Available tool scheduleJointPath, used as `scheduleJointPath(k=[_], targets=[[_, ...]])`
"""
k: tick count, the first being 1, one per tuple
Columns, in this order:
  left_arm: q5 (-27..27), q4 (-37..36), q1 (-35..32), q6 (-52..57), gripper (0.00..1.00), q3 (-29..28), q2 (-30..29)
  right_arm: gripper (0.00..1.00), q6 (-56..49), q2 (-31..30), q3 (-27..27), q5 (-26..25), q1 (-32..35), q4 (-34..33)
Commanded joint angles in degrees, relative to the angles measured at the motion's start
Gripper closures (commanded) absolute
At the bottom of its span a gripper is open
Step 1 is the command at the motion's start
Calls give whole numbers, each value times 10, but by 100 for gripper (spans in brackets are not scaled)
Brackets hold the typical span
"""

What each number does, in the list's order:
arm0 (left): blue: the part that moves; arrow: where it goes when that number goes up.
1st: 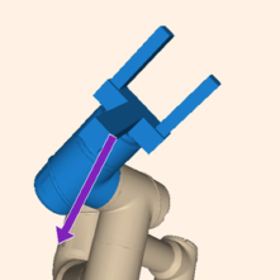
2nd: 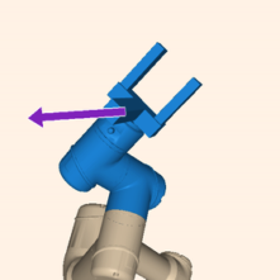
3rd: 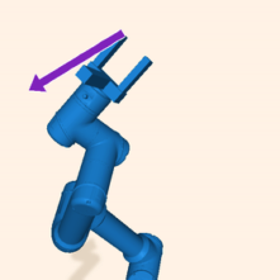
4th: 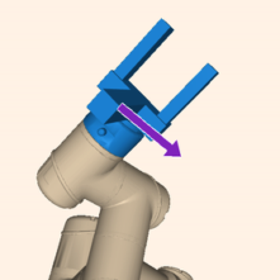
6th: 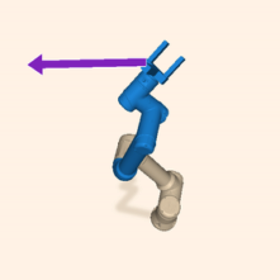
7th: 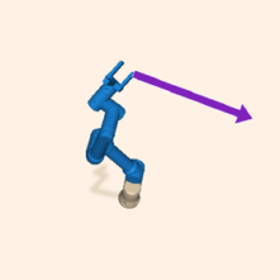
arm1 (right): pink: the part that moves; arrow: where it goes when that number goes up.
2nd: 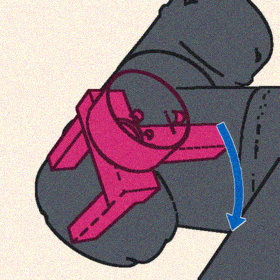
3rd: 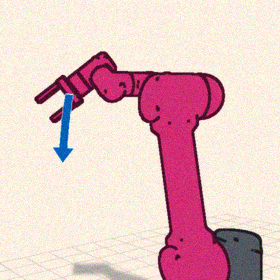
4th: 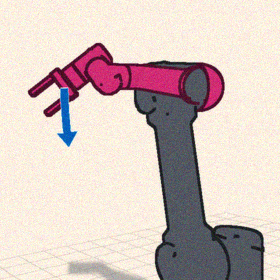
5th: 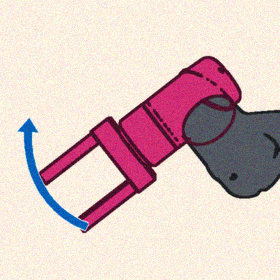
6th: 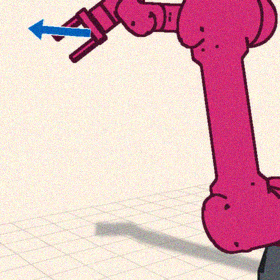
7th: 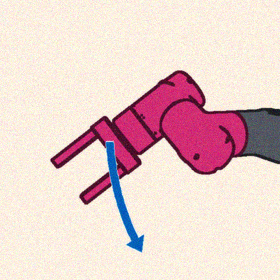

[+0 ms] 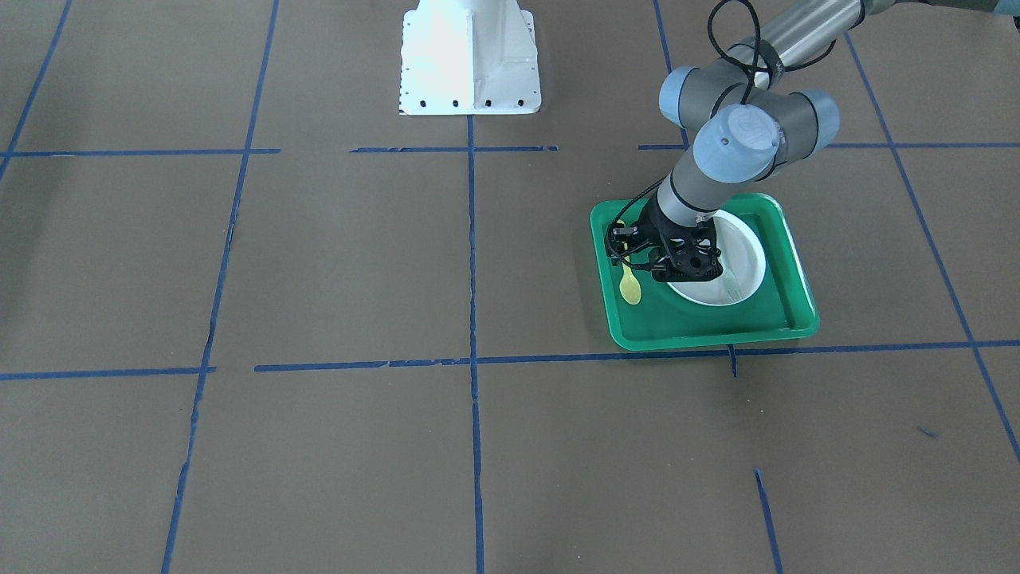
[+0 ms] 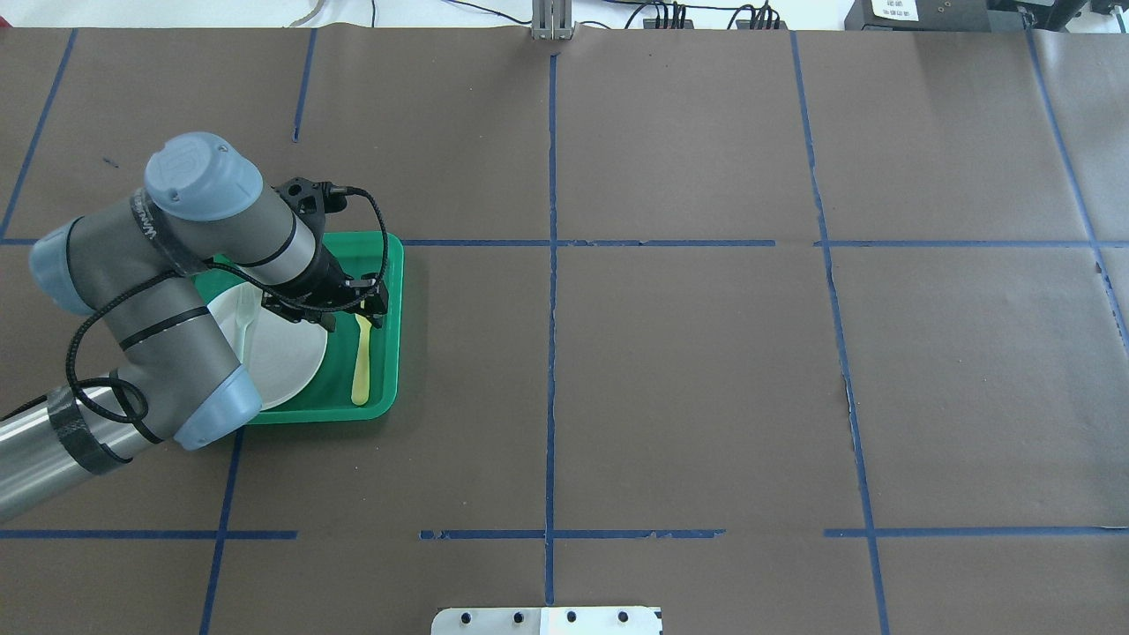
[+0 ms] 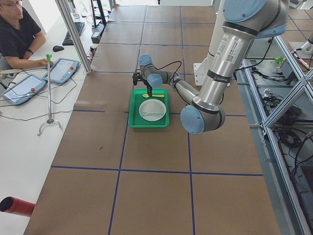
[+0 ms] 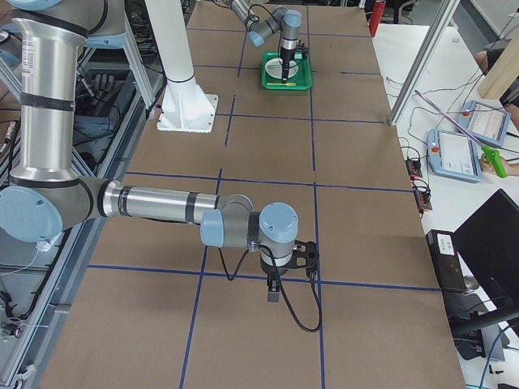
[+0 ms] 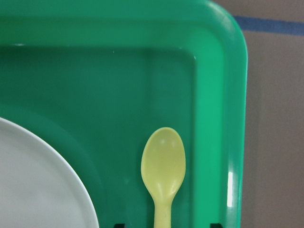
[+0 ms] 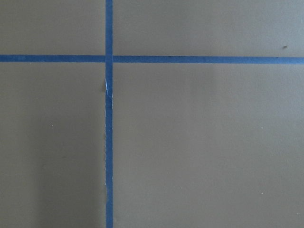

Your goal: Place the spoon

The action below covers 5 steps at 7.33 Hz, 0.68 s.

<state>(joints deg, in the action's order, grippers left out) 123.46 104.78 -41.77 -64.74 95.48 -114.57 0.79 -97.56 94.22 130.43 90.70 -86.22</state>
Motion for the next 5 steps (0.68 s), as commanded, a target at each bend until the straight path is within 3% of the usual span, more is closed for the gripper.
scheduleJointPath(k=[1, 3, 5], targets=[[3, -65, -51, 54, 0, 70, 5, 0, 0, 0, 0, 0, 0, 0], [2, -101, -110, 144, 0, 120, 10, 0, 0, 0, 0, 0, 0, 0], [4, -106, -188, 256, 0, 131, 52, 0, 0, 0, 0, 0, 0, 0]])
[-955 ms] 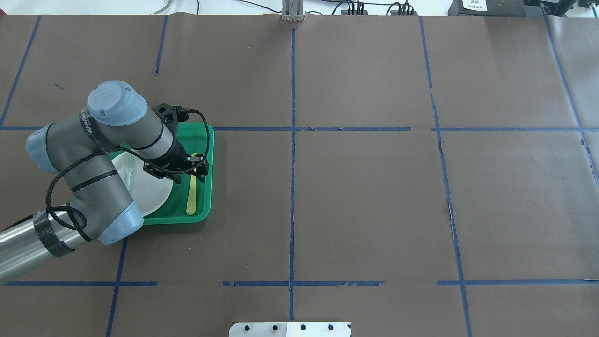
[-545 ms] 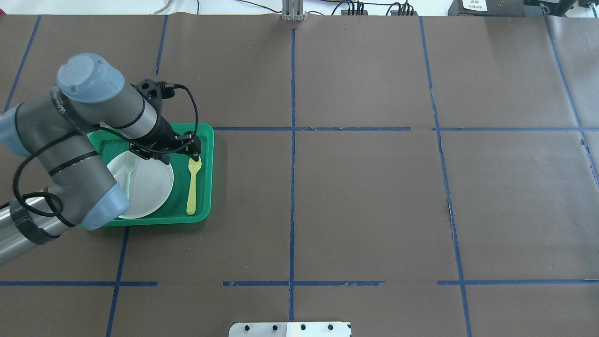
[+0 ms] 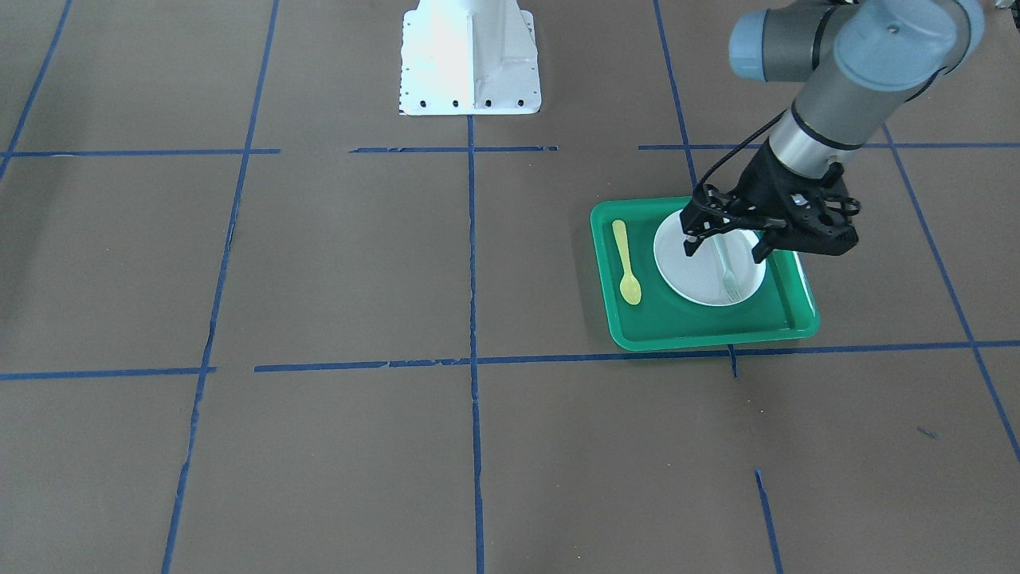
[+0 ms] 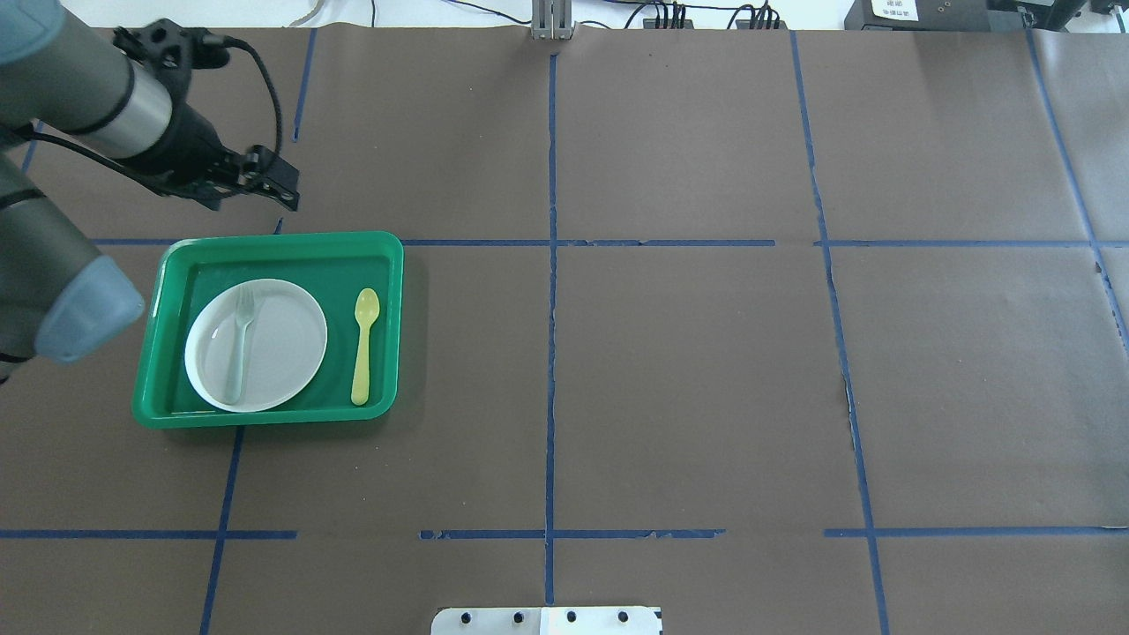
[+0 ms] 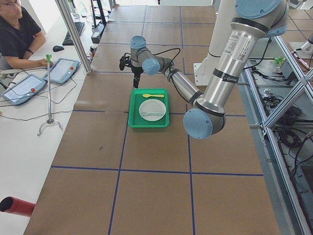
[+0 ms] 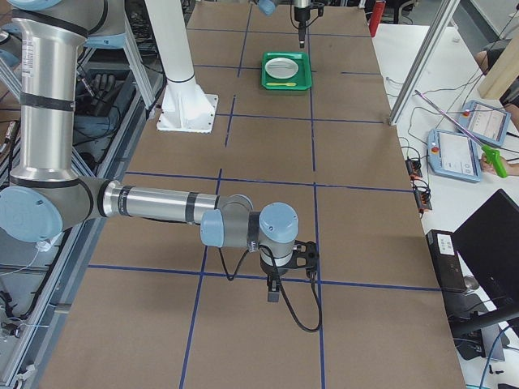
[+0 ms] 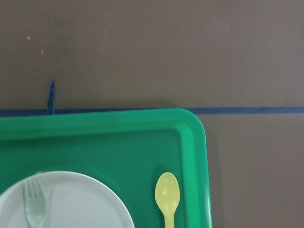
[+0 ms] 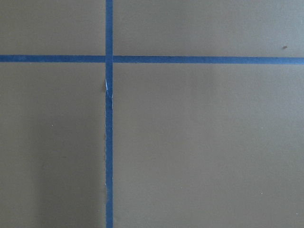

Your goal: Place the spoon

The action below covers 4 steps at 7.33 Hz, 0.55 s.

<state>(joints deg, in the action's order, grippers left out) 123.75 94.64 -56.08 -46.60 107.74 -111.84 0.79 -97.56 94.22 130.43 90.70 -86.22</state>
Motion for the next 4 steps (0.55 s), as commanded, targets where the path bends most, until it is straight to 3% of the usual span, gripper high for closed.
scheduleJointPath(k=[1, 2, 4], targets=[[7, -12, -92, 173, 0, 5, 59, 0, 0, 0, 0, 0, 0, 0], [10, -16, -151, 274, 0, -12, 91, 0, 0, 0, 0, 0, 0, 0], [37, -17, -284, 415, 0, -122, 126, 0, -1, 0, 0, 0, 0, 0]])
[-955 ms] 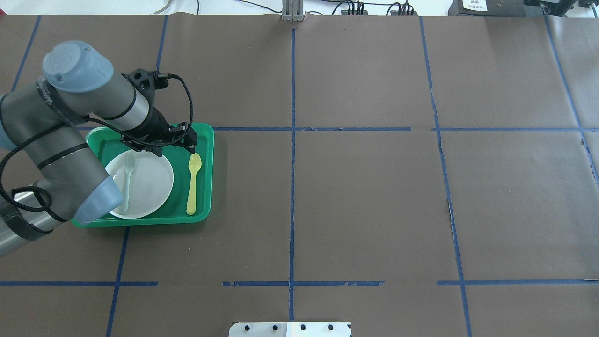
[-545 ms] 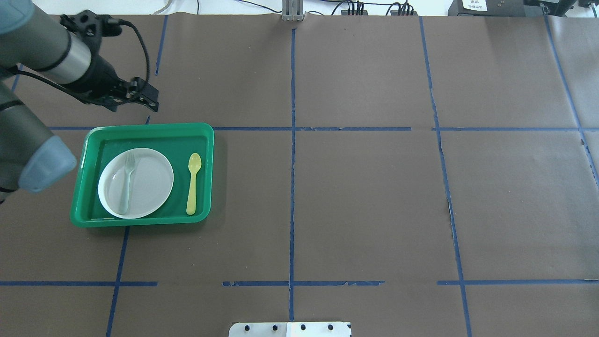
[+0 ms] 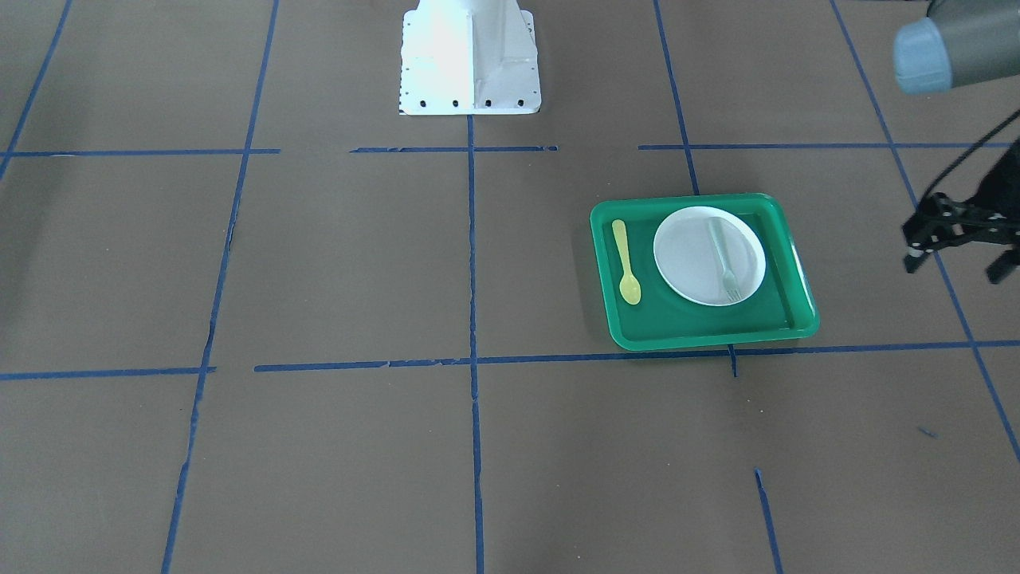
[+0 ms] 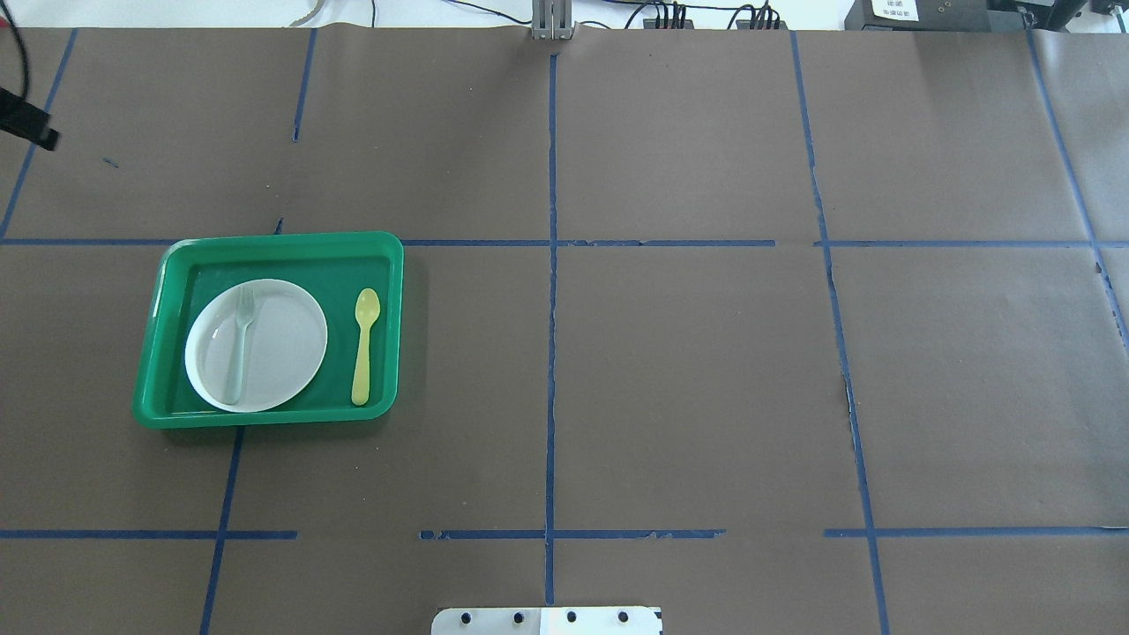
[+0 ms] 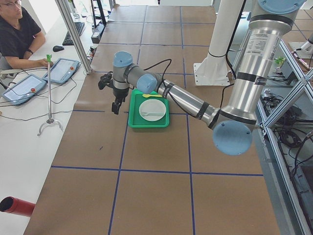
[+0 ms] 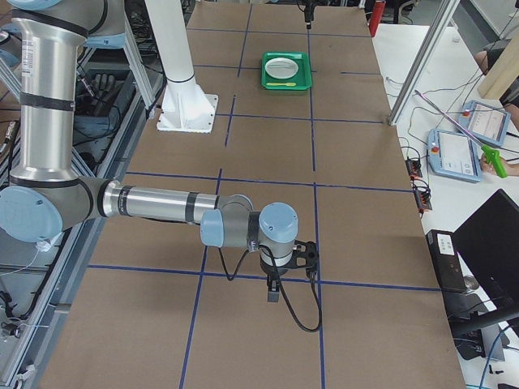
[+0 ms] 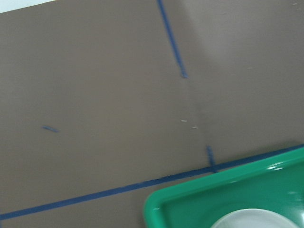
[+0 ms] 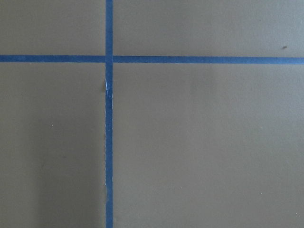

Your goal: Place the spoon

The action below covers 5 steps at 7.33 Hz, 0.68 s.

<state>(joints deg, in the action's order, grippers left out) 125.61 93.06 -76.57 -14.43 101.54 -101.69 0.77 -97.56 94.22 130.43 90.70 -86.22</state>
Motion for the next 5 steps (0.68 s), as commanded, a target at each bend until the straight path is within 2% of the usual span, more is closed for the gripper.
scheduleJointPath(k=[1, 2, 5], targets=[[69, 5, -119, 154, 0, -100, 74, 0, -1, 0, 0, 0, 0, 0], [91, 6, -126, 179, 0, -107, 103, 0, 0, 0, 0, 0, 0, 0], [89, -15, -143, 174, 0, -115, 120, 0, 0, 0, 0, 0, 0, 0]])
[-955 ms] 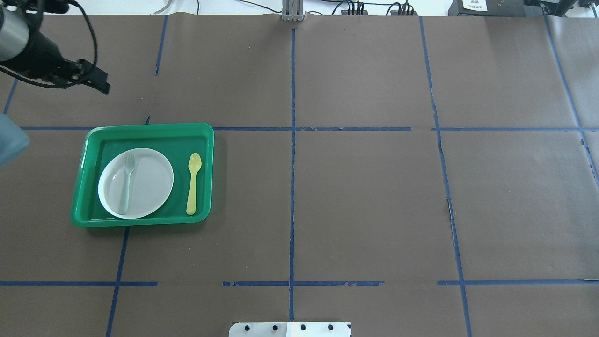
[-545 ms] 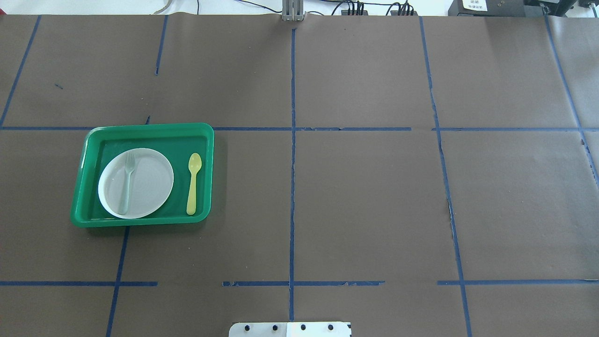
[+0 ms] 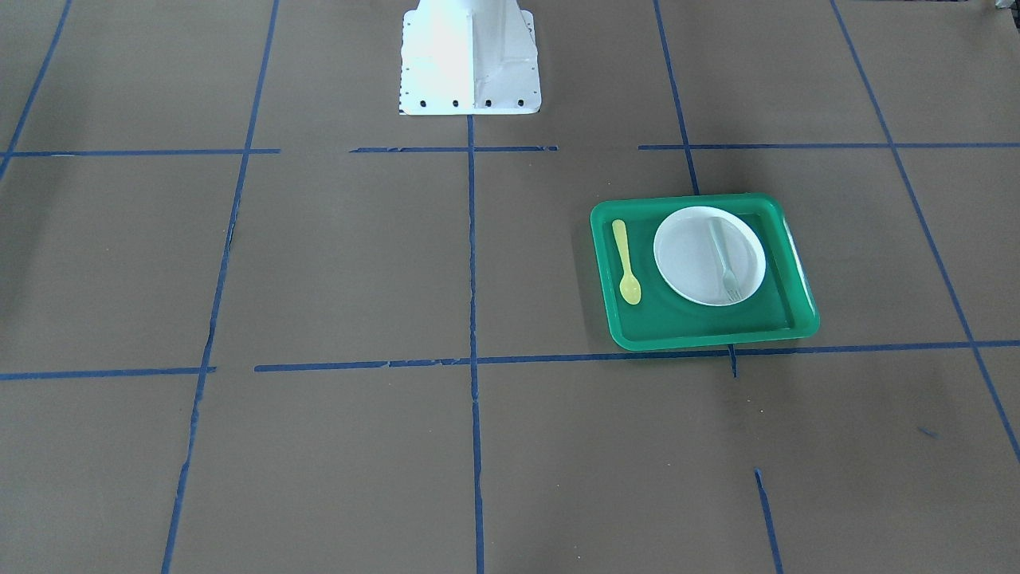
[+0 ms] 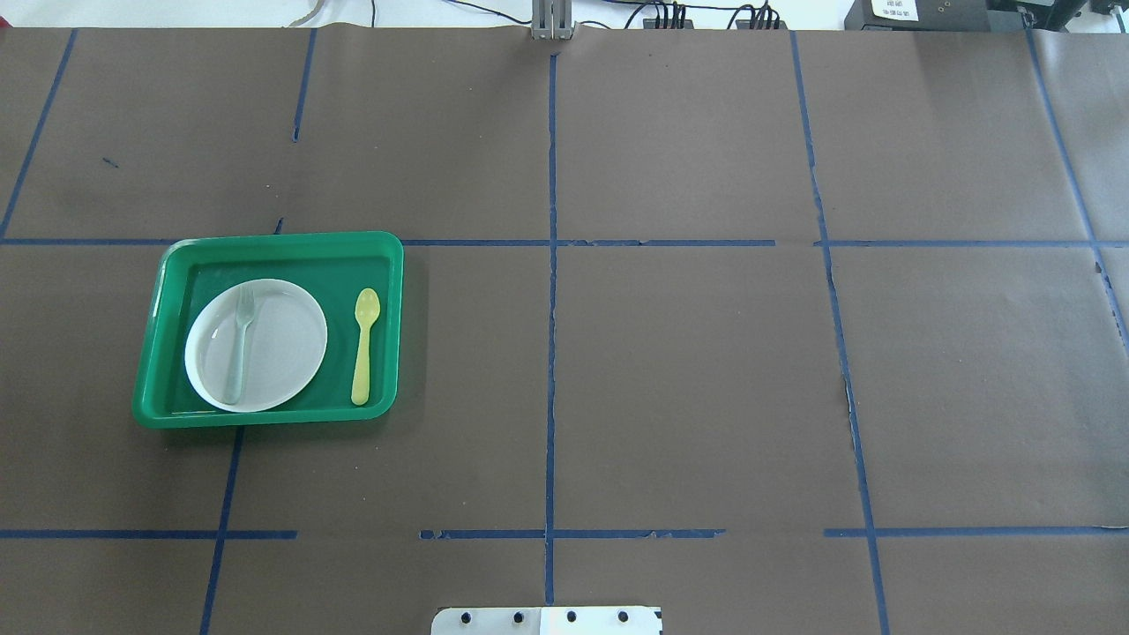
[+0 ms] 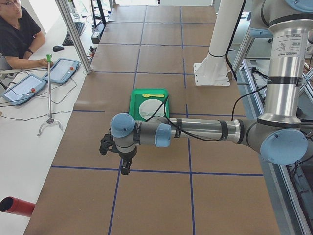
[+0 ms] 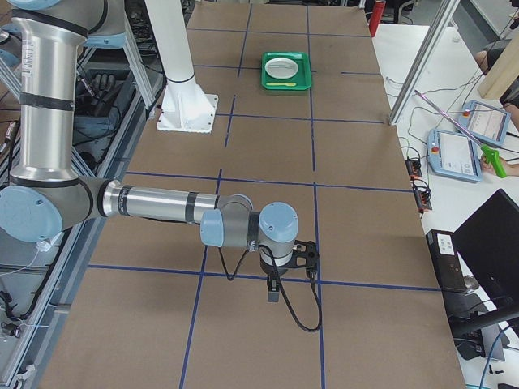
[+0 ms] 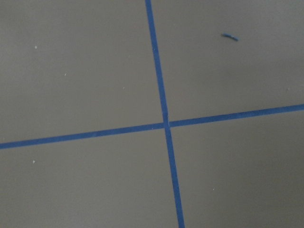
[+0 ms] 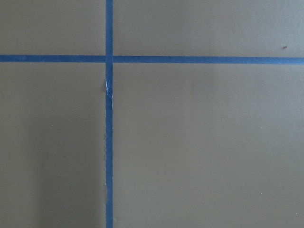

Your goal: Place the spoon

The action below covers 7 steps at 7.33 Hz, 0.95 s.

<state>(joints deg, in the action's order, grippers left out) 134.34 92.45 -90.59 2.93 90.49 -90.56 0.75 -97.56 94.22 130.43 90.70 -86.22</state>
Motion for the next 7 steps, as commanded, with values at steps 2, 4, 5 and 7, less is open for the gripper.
scheduleJointPath(k=[2, 4, 5, 7], targets=[[0, -39, -4, 1, 0, 4, 8, 0, 0, 0, 0, 0, 0, 1], [-1, -43, -4, 1, 0, 3, 8, 0, 0, 0, 0, 0, 0, 1], [-1, -44, -5, 1, 0, 11, 8, 0, 0, 0, 0, 0, 0, 1], [-2, -43, -5, 1, 0, 5, 8, 0, 0, 0, 0, 0, 0, 0]])
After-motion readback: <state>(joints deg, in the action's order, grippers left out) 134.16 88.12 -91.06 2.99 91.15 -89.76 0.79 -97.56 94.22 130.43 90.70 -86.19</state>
